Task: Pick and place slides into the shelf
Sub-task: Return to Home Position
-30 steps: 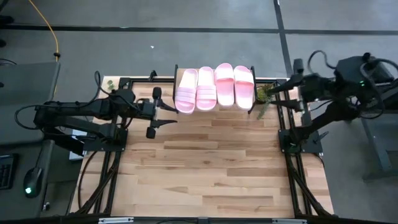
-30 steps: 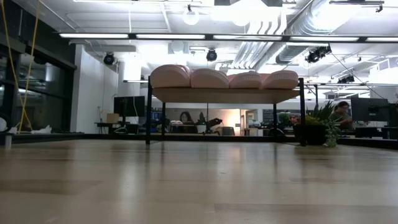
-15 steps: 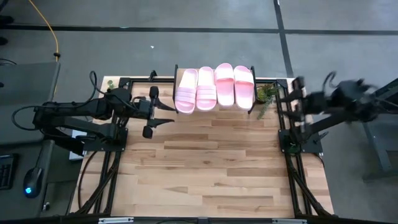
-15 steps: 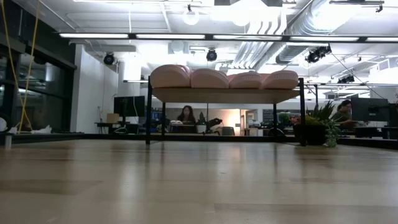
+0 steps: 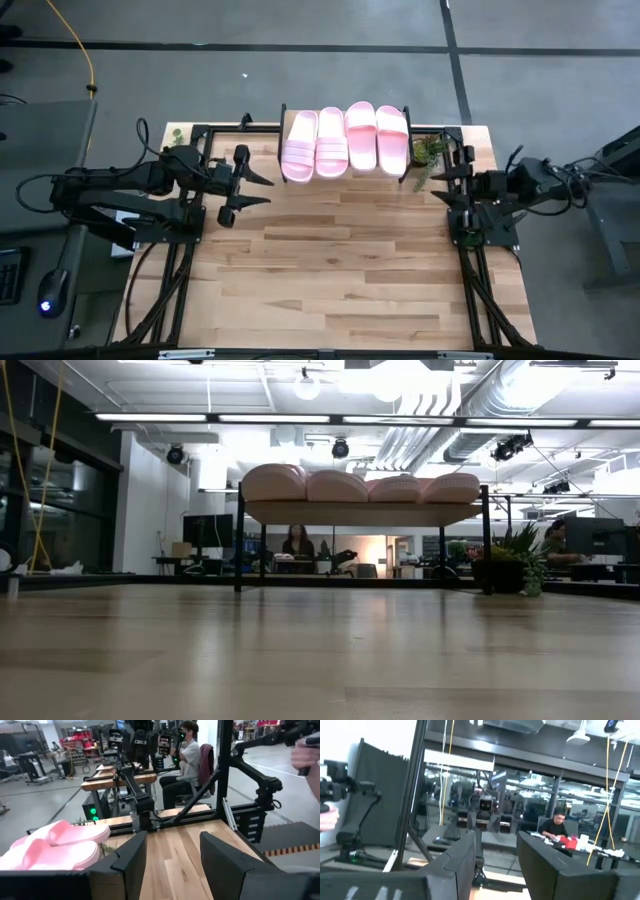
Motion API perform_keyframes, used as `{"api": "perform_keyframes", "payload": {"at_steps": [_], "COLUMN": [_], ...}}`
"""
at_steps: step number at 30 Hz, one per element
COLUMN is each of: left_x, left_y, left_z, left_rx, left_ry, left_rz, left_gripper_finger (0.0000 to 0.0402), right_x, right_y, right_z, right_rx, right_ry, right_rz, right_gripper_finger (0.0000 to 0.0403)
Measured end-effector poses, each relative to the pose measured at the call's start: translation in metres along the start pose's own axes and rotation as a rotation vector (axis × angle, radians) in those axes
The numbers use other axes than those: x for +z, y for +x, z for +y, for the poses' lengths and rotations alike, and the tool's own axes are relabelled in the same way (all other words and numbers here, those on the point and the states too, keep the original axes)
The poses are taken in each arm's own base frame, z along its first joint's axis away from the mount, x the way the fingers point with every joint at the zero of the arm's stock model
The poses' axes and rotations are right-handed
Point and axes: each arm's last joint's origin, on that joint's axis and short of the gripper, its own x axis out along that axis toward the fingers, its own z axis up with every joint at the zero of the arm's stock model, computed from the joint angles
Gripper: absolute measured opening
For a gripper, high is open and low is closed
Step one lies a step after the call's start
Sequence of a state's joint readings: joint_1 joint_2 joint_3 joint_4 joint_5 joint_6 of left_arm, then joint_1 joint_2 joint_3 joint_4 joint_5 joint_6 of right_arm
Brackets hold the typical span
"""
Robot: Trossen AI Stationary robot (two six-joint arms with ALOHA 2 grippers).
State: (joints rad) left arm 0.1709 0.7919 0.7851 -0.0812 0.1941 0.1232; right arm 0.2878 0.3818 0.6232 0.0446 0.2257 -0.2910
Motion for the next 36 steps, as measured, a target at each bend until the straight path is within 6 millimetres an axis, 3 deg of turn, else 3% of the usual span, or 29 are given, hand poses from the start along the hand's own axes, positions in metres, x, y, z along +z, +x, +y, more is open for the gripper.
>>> {"api": "perform_keyframes", "payload": {"at_steps": [10, 18, 28, 36], "left_x": [-0.036, -0.059, -0.084, -0.099], "left_y": [-0.024, -0.032, -0.035, -0.041], "left_z": [-0.009, -0.013, -0.016, -0.018], "left_rx": [0.020, 0.041, 0.057, 0.073], "left_ry": [-0.033, -0.052, -0.098, -0.132], "left_rz": [-0.149, -0.227, -0.183, -0.184], "left_gripper_finger": [0.0166, 0.0166, 0.0166, 0.0166], "right_x": [-0.040, -0.066, -0.069, -0.088], "right_y": [0.002, 0.002, 0.002, -0.002], "right_z": [0.014, 0.022, 0.023, 0.027], "right_rx": [0.060, 0.033, 0.048, 0.036], "right_ry": [-0.011, 0.030, 0.057, 0.053], "right_rz": [0.050, -0.025, -0.053, -0.084], "right_gripper_finger": [0.0136, 0.0136, 0.0136, 0.0136]}}
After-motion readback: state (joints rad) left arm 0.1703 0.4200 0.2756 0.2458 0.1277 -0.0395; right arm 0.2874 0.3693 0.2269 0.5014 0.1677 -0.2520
